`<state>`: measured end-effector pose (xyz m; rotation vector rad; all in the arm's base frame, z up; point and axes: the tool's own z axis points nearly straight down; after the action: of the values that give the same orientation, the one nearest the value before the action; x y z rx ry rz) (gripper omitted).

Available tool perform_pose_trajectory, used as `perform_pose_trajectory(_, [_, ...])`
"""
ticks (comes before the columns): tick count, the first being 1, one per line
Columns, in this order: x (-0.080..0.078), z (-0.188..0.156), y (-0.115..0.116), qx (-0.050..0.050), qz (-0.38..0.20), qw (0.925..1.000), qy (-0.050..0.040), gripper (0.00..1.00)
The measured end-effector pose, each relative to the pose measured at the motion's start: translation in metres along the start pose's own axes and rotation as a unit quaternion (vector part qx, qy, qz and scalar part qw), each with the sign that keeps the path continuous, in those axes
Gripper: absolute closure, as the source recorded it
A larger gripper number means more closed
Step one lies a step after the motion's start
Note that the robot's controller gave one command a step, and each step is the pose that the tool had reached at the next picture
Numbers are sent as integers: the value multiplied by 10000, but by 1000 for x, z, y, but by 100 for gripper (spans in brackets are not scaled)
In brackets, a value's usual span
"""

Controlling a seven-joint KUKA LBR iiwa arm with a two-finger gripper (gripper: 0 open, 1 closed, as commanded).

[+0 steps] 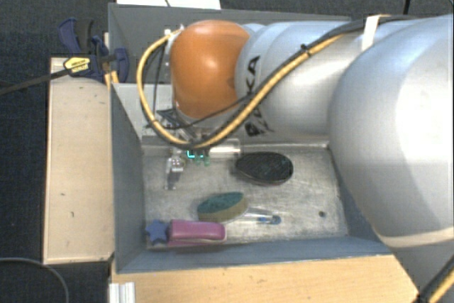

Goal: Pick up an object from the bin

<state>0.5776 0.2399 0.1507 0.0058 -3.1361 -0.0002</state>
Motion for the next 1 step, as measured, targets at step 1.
perform_pose_trajectory(1, [9, 79, -63, -2, -1598, 9871, -51, 0])
